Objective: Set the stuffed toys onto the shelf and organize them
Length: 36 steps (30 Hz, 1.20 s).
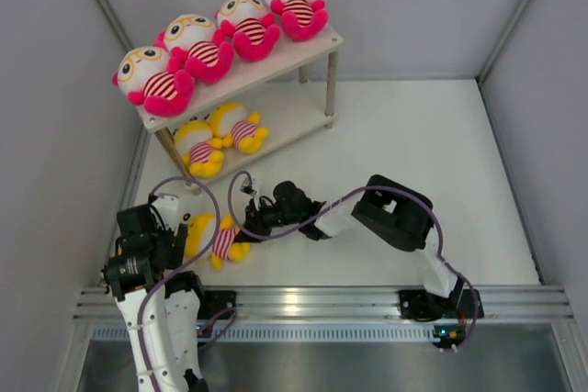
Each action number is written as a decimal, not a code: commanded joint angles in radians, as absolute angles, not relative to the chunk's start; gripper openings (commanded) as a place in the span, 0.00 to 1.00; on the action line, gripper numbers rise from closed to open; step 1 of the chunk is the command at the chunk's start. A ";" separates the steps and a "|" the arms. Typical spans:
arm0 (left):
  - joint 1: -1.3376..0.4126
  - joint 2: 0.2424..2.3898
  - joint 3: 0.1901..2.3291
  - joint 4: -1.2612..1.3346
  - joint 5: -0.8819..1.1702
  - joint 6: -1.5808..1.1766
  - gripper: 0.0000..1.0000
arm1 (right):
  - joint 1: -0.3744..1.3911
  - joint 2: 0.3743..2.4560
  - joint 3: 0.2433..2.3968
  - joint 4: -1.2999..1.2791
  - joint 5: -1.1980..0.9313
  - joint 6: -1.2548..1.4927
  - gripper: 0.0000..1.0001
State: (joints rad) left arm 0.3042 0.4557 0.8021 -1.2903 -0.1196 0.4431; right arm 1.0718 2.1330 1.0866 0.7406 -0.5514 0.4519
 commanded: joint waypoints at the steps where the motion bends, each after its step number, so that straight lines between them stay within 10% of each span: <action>1: 0.310 0.462 0.816 -1.247 -0.115 0.437 0.82 | 1.086 2.085 1.037 0.856 -0.530 0.450 0.07; 20: 0.310 0.475 0.851 -1.243 -0.089 0.485 0.82 | 0.792 1.349 1.051 -0.386 -0.142 -0.055 0.00; 36: 0.310 0.489 0.818 -1.232 -0.153 0.483 0.82 | 0.667 1.653 1.279 0.258 0.127 0.210 0.00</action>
